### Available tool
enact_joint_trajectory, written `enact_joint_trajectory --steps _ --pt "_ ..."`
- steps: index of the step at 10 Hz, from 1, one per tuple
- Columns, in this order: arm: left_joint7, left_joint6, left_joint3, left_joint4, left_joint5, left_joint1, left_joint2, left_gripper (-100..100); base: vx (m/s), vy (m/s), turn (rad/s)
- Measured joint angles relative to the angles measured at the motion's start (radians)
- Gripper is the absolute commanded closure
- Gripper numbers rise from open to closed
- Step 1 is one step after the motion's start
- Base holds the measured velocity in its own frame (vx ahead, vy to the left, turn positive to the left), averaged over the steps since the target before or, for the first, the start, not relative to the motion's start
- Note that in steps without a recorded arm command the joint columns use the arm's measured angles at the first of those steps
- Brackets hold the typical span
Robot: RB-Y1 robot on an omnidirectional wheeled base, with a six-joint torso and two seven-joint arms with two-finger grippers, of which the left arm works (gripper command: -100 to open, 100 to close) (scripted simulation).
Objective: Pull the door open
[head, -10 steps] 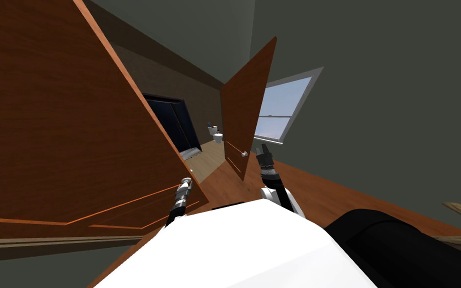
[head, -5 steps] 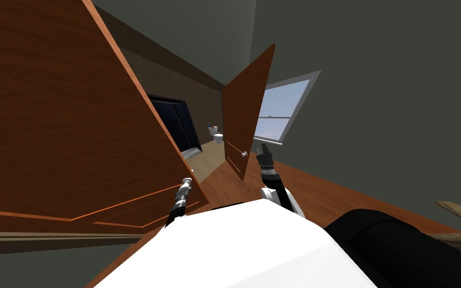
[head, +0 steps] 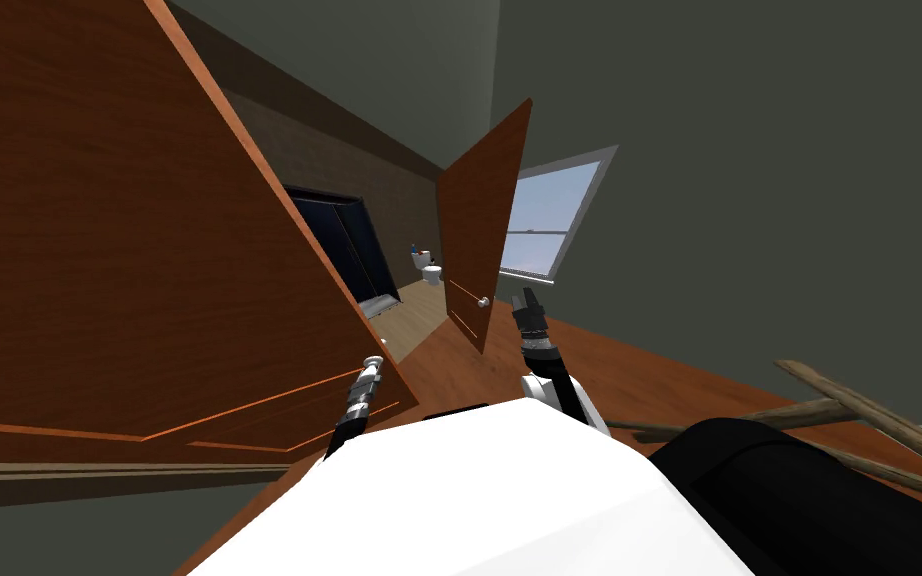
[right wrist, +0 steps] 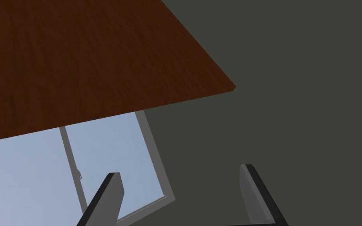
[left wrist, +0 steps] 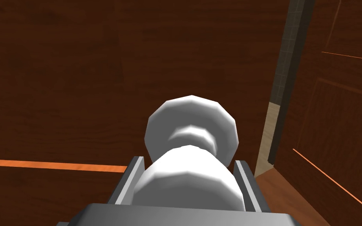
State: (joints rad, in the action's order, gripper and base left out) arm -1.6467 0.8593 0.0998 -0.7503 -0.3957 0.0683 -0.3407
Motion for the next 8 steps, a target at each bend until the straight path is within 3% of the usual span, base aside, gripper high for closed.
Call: enact_joint_trajectory --steps 4,6,8 --pt "-0.066 0.036 0.053 0.002 0.03 0.031 -0.042 100 -0.197 0.031 -0.1" --pt "-0.088 0.043 0.072 -0.023 0.042 0.053 -0.06 100 -0.161 0.046 -0.072" --pt "-0.098 0.05 0.082 -0.019 0.048 0.061 -0.065 100 -0.166 0.054 -0.155"
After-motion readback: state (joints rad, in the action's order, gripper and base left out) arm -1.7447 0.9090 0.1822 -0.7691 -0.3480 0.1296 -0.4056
